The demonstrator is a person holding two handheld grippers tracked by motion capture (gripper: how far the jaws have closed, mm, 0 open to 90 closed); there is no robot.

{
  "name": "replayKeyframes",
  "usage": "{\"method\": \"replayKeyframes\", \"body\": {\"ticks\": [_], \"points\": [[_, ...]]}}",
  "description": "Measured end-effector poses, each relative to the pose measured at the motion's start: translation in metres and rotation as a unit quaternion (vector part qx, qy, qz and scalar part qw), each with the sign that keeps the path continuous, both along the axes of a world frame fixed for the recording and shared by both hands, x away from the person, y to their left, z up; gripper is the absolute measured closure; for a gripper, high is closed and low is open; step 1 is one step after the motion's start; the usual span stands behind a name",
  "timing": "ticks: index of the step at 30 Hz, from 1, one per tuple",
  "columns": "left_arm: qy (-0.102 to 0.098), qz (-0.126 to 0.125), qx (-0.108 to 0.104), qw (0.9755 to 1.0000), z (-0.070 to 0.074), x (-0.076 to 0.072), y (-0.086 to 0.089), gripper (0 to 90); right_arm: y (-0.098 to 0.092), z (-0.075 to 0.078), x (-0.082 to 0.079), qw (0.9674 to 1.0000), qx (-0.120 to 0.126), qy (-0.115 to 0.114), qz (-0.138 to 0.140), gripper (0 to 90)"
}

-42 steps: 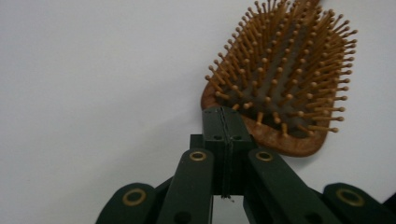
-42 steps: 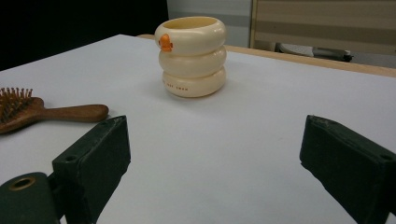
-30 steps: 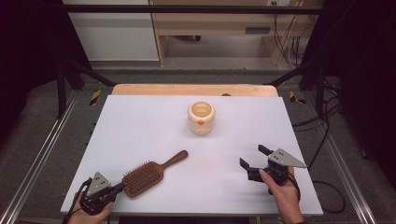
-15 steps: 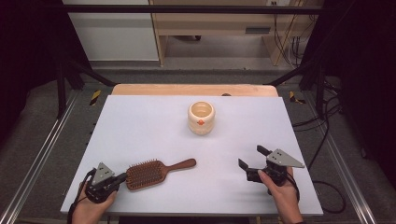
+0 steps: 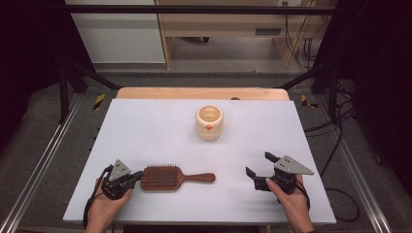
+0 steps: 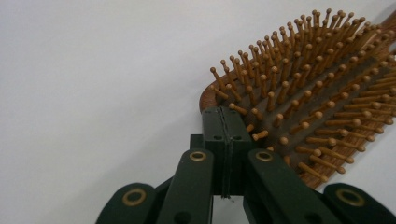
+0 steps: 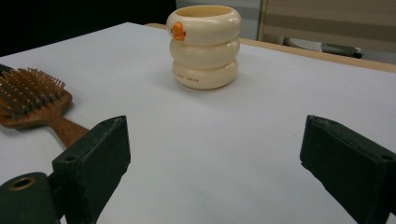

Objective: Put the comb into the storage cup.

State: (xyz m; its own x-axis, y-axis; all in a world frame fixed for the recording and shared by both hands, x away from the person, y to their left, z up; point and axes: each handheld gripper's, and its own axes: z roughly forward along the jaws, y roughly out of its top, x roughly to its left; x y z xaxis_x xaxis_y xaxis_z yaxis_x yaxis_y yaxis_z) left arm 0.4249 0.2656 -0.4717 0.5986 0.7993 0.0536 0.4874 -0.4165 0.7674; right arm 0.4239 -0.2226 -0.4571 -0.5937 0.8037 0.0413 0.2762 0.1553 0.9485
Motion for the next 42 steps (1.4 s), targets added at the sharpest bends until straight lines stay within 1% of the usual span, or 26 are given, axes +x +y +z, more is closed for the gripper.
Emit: {"method": "replayKeyframes", "body": {"ticks": [1,2,3,4,8,9,10,11,12,13,16,20,22,27,31,32,34,36,40,42], "points": [[0.0,-0.007,0.001,1.0,0.0,0.004,-0.007,89.7,0.002,0.0,-0.001,1.0,-0.003,-0.001,0.003,8.7],[0.0,-0.007,0.001,1.0,0.0,0.004,-0.007,89.7,0.002,0.0,-0.001,1.0,-0.003,-0.001,0.003,8.7],[-0.002,-0.014,0.002,0.9999,0.0,0.008,-0.015,89.7,0.004,0.001,-0.002,1.0,-0.005,0.001,0.008,8.6],[-0.002,-0.014,0.002,0.9999,0.0,0.008,-0.015,89.7,0.005,0.001,-0.002,0.9999,-0.006,0.001,0.011,8.5],[-0.004,-0.033,0.006,0.9994,0.0,0.014,-0.034,89.7,0.01,0.001,-0.003,0.9997,-0.013,0.003,0.019,8.4],[-0.005,-0.034,0.007,0.9994,0.0,0.015,-0.037,89.7,0.012,0.001,-0.004,0.9996,-0.015,0.004,0.023,8.4],[-0.007,-0.042,0.011,0.999,0.0,0.017,-0.047,89.7,0.015,0.002,-0.005,0.9994,-0.019,0.003,0.028,8.3],[-0.007,-0.042,0.011,0.999,0.0,0.017,-0.047,89.7,0.015,0.002,-0.005,0.9994,-0.019,0.003,0.028,8.3],[-0.009,-0.049,0.012,0.9987,0.0,0.019,-0.056,89.7,0.018,0.002,-0.005,0.9992,-0.024,0.004,0.032,8.2],[-0.009,-0.049,0.012,0.9987,0.0,0.019,-0.056,89.7,0.019,0.002,-0.006,0.9991,-0.026,0.004,0.033,8.2],[-0.012,-0.062,0.013,0.9979,-0.001,0.02,-0.072,89.7,0.021,0.002,-0.007,0.9989,-0.03,0.003,0.035,8.1],[-0.014,-0.072,0.012,0.9972,-0.002,0.02,-0.084,89.7,0.022,0.003,-0.008,0.9988,-0.033,0.003,0.035,8.2],[-0.015,-0.076,0.01,0.997,-0.002,0.021,-0.088,89.7,0.022,0.003,-0.008,0.9988,-0.034,0.003,0.034,8.2],[-0.015,-0.075,0.007,0.9971,-0.003,0.022,-0.09,89.7,0.024,0.003,-0.008,0.9987,-0.038,0.006,0.034,8.6],[-0.013,-0.075,0.004,0.9971,-0.003,0.023,-0.089,89.7,0.029,0.004,-0.008,0.9984,-0.042,0.014,0.036,9.5],[-0.013,-0.072,0.001,0.9973,-0.003,0.023,-0.09,89.7,0.03,0.004,-0.009,0.9982,-0.044,0.016,0.038,9.9],[-0.014,-0.076,0.003,0.997,-0.003,0.022,-0.092,89.7,0.033,0.005,-0.009,0.9979,-0.044,0.02,0.042,10.0],[-0.015,-0.072,0.001,0.9973,-0.003,0.022,-0.093,89.7,0.035,0.005,-0.009,0.9975,-0.047,0.026,0.046,10.0],[-0.02,-0.075,0.001,0.997,-0.004,0.021,-0.095,89.7,0.039,0.006,-0.009,0.9967,-0.05,0.035,0.053,9.7],[-0.024,-0.074,-0.006,0.997,-0.004,0.02,-0.093,89.7,0.041,0.007,-0.01,0.996,-0.053,0.043,0.056,9.6]]}}
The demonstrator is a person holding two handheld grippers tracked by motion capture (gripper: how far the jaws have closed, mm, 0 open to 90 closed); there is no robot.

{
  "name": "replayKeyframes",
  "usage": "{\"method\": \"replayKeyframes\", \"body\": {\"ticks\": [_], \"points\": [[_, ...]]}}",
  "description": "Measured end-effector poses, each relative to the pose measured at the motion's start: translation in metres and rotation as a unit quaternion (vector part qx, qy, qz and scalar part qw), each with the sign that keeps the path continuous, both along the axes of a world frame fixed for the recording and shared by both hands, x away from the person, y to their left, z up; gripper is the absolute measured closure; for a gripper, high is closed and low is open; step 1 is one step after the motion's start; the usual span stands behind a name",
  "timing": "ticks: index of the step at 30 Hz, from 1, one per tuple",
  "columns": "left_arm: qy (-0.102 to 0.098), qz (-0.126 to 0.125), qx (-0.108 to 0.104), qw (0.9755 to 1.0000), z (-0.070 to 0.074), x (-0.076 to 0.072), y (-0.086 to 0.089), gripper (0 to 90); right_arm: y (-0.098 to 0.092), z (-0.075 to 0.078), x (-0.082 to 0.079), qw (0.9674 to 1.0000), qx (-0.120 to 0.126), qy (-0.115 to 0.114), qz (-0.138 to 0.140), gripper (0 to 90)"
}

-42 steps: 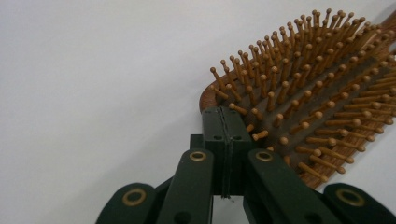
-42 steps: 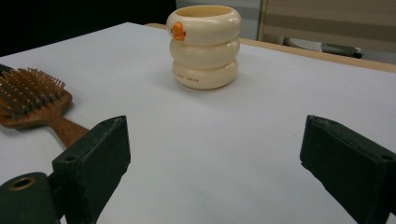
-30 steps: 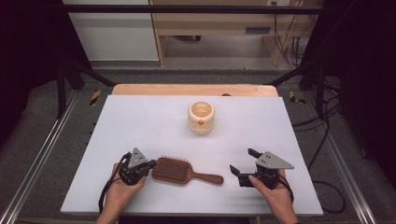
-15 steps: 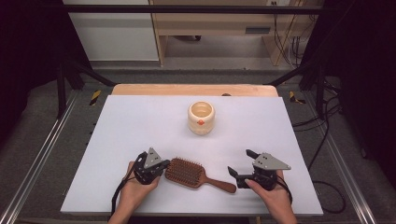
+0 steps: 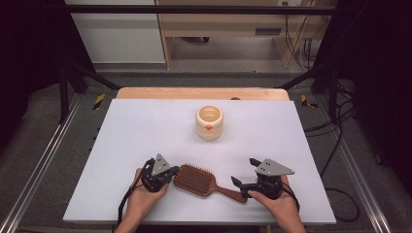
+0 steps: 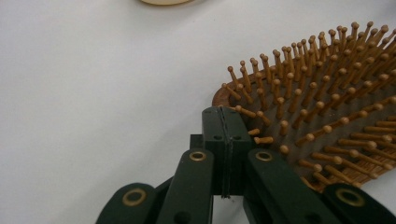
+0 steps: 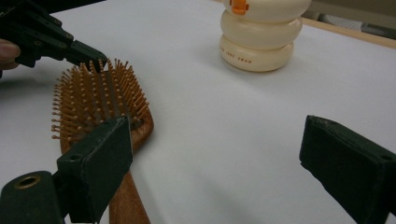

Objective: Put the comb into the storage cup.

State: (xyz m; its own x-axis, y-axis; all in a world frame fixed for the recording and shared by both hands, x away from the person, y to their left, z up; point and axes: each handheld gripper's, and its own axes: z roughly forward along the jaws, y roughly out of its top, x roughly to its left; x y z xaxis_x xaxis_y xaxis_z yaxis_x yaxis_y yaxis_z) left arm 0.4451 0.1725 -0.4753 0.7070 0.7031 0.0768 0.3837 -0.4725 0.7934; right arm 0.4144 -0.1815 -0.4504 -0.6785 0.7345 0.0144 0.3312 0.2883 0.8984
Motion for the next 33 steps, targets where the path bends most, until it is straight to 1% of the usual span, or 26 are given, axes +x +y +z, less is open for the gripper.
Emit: {"method": "replayKeyframes", "body": {"ticks": [4,5,7,8,10,12,14,15,16,17,18,19,20,21,22,23,24,26,27,28,29,30,31,32,33], "points": [[-0.011,0.011,-0.01,0.9998,0.005,-0.001,0.009,89.7,0.003,0.002,0.0,0.9998,-0.011,0.014,0.009,9.1],[-0.016,0.015,-0.014,0.9997,0.008,-0.002,0.014,89.6,0.004,0.002,-0.001,0.9997,-0.013,0.018,0.011,9.0],[-0.027,0.019,-0.01,0.9994,0.012,-0.005,0.023,89.7,0.006,0.002,0.0,0.9994,-0.021,0.023,0.016,8.6],[-0.037,0.024,-0.008,0.999,0.015,-0.007,0.031,89.6,0.006,0.002,-0.001,0.9993,-0.023,0.025,0.018,8.6],[-0.048,0.033,-0.014,0.9982,0.019,-0.01,0.042,89.2,0.009,0.002,-0.001,0.9989,-0.031,0.026,0.025,8.7],[-0.066,0.045,-0.022,0.9966,0.026,-0.015,0.057,88.7,0.01,0.001,-0.001,0.9987,-0.033,0.026,0.027,8.7],[-0.073,0.056,-0.041,0.9949,0.03,-0.018,0.07,86.2,0.013,0.001,-0.002,0.9984,-0.037,0.028,0.031,8.7],[-0.076,0.061,-0.047,0.9941,0.031,-0.02,0.075,83.3,0.014,0.002,-0.002,0.9985,-0.037,0.027,0.031,8.6],[-0.08,0.071,-0.053,0.9928,0.032,-0.022,0.082,80.1,0.015,0.002,-0.003,0.9985,-0.036,0.026,0.03,8.6],[-0.084,0.076,-0.056,0.992,0.032,-0.024,0.085,73.1,0.017,0.003,-0.003,0.9984,-0.039,0.026,0.033,8.4],[-0.089,0.084,-0.06,0.9906,0.031,-0.026,0.091,54.8,0.02,0.004,-0.005,0.9979,-0.047,0.024,0.037,8.4],[-0.09,0.09,-0.063,0.9899,0.03,-0.028,0.094,54.8,0.02,0.004,-0.005,0.9979,-0.047,0.024,0.037,8.4],[-0.087,0.099,-0.071,0.9888,0.027,-0.03,0.098,46.2,0.021,0.005,-0.005,0.9975,-0.052,0.024,0.041,8.4],[-0.084,0.108,-0.078,0.9875,0.024,-0.031,0.101,34.9,0.023,0.005,-0.005,0.9969,-0.058,0.026,0.046,8.4],[-0.085,0.118,-0.084,0.9859,0.024,-0.032,0.102,28.0,0.025,0.006,-0.005,0.9964,-0.063,0.029,0.049,8.5],[-0.091,0.12,-0.092,0.9842,0.025,-0.033,0.103,21.5,0.028,0.006,-0.005,0.9958,-0.067,0.036,0.052,8.6],[-0.101,0.126,-0.097,0.982,0.026,-0.033,0.103,14.7,0.03,0.006,-0.004,0.9947,-0.074,0.042,0.057,8.8],[-0.111,0.131,-0.107,0.9795,0.027,-0.031,0.104,8.5,0.034,0.008,-0.003,0.9925,-0.088,0.056,0.064,8.9],[-0.11,0.132,-0.111,0.9788,0.026,-0.03,0.105,2.4,0.038,0.009,-0.001,0.9897,-0.102,0.07,0.072,8.8],[-0.109,0.136,-0.114,0.9781,0.025,-0.028,0.106,2.4,0.038,0.009,-0.001,0.9897,-0.102,0.07,0.072,8.8],[-0.106,0.139,-0.118,0.9775,0.024,-0.028,0.107,2.3,0.04,0.01,-0.001,0.9886,-0.106,0.076,0.075,8.8],[-0.102,0.143,-0.123,0.9767,0.023,-0.027,0.108,2.5,0.044,0.011,-0.001,0.9866,-0.114,0.083,0.081,8.7],[-0.099,0.146,-0.127,0.9761,0.022,-0.026,0.109,2.5,0.044,0.011,-0.001,0.9866,-0.114,0.083,0.081,8.7],[-0.095,0.149,-0.134,0.9751,0.022,-0.026,0.111,2.5,0.045,0.012,0.0,0.9853,-0.119,0.088,0.085,8.7],[-0.094,0.149,-0.138,0.9747,0.022,-0.026,0.111,2.5,0.048,0.01,0.0,0.9833,-0.125,0.094,0.092,8.8]]}}
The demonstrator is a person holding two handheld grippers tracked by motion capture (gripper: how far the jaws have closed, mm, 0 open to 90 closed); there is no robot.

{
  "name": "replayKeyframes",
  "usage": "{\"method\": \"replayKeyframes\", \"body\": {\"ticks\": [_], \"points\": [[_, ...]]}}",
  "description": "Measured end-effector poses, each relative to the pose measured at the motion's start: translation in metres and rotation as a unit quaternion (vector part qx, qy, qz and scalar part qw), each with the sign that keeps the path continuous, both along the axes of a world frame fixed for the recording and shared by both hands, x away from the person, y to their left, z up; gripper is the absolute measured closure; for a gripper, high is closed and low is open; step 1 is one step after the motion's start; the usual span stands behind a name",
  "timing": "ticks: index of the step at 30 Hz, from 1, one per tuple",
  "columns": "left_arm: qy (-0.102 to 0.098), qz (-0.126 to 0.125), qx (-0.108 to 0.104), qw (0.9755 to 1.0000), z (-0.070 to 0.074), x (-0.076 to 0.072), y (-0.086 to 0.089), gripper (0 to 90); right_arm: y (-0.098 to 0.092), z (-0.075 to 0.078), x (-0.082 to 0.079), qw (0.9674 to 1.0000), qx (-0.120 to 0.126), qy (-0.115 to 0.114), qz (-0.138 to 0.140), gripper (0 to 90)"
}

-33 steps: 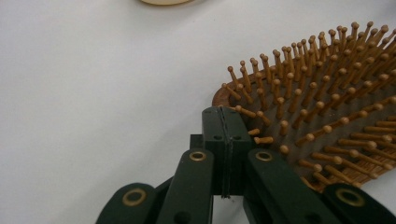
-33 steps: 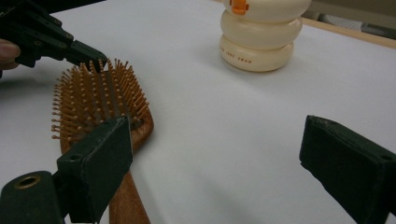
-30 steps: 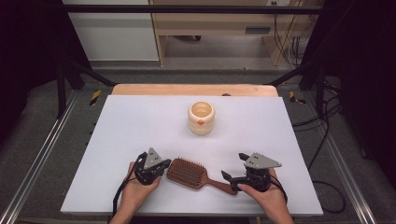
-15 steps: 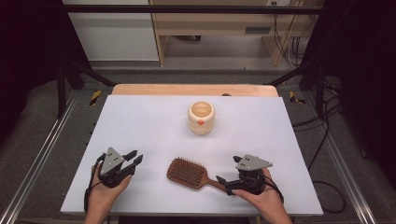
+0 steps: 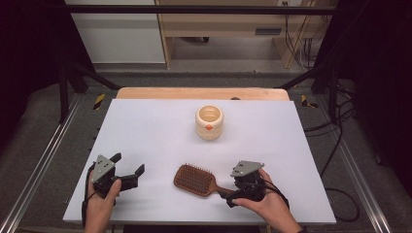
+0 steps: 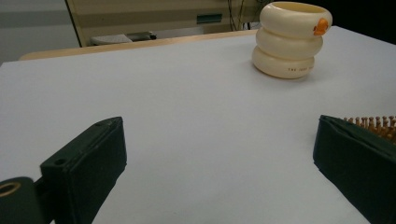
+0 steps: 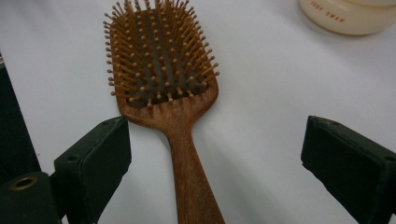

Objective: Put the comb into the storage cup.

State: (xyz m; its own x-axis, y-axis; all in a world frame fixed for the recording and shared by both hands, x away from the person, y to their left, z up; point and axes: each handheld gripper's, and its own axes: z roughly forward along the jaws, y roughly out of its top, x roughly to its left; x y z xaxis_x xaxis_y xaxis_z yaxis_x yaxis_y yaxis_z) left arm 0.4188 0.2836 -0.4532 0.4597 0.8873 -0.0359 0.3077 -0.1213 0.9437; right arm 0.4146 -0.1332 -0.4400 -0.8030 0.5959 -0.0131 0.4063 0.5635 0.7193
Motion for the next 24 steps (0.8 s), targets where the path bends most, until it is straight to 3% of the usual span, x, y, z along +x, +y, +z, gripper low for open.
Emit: {"method": "replayKeyframes", "body": {"ticks": [7,24], "points": [[-0.006,-0.008,-0.004,0.9999,0.001,0.0,0.002,2.1,0.009,-0.001,0.001,0.999,-0.026,0.016,0.032,9.7],[0.0,-0.022,0.004,0.9997,0.0,0.0,-0.002,2.1,0.029,-0.007,0.005,0.9935,-0.072,0.048,0.074,11.8]]}}
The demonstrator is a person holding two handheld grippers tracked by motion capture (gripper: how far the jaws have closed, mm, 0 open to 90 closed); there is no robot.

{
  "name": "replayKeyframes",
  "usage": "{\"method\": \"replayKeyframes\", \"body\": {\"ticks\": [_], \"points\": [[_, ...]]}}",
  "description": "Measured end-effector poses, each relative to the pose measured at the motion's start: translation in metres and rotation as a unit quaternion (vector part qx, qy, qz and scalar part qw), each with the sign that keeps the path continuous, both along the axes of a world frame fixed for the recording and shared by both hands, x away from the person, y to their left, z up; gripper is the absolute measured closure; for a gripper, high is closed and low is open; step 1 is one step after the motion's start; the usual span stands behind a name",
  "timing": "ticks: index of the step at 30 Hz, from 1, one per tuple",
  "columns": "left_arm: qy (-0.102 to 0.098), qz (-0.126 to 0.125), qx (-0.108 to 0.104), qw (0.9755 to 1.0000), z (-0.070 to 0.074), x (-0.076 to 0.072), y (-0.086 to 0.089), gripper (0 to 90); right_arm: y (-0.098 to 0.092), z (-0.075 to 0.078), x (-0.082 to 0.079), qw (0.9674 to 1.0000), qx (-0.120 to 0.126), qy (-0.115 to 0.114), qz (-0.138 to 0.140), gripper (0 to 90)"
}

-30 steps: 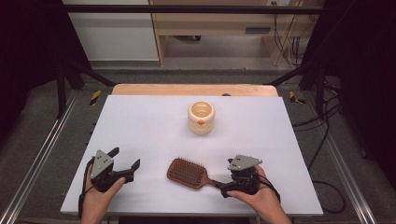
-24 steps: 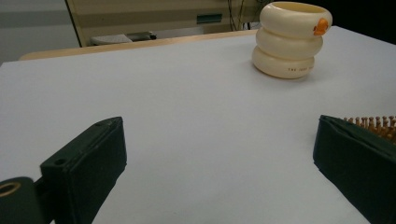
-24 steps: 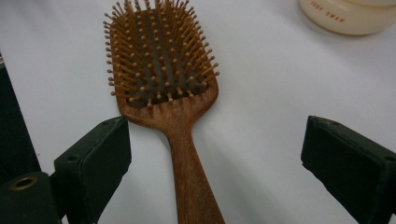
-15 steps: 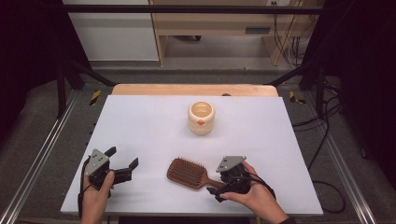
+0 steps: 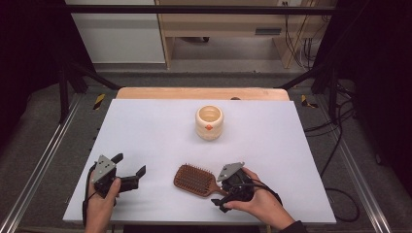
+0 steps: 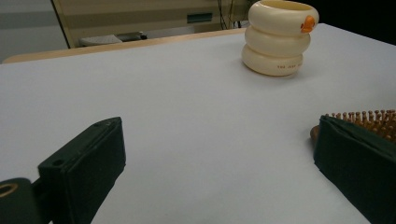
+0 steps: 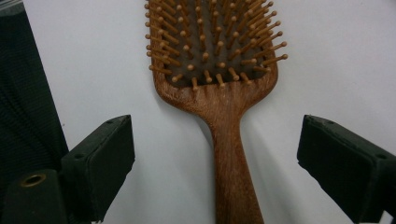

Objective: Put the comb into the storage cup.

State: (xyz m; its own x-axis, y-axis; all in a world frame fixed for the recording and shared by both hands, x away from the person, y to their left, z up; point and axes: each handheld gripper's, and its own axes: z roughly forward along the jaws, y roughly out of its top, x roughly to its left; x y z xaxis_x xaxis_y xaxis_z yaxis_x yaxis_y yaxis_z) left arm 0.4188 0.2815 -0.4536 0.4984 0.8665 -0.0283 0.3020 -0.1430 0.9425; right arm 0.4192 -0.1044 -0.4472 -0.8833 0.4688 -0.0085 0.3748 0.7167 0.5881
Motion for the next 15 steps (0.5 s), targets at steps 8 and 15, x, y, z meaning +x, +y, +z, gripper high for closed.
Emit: {"method": "replayKeyframes", "body": {"ticks": [8,15], "points": [[0.0,-0.002,0.001,1.0,-0.0001,0.0,-0.0005,2.1,0.0042,-0.0052,0.0019,0.9998,-0.014,0.011,0.002,12.5],[0.001,-0.004,0.003,1.0,-0.0004,0.0002,-0.0013,2.1,0.0029,-0.0065,0.0051,0.9996,-0.018,0.02,-0.001,17.7]]}}
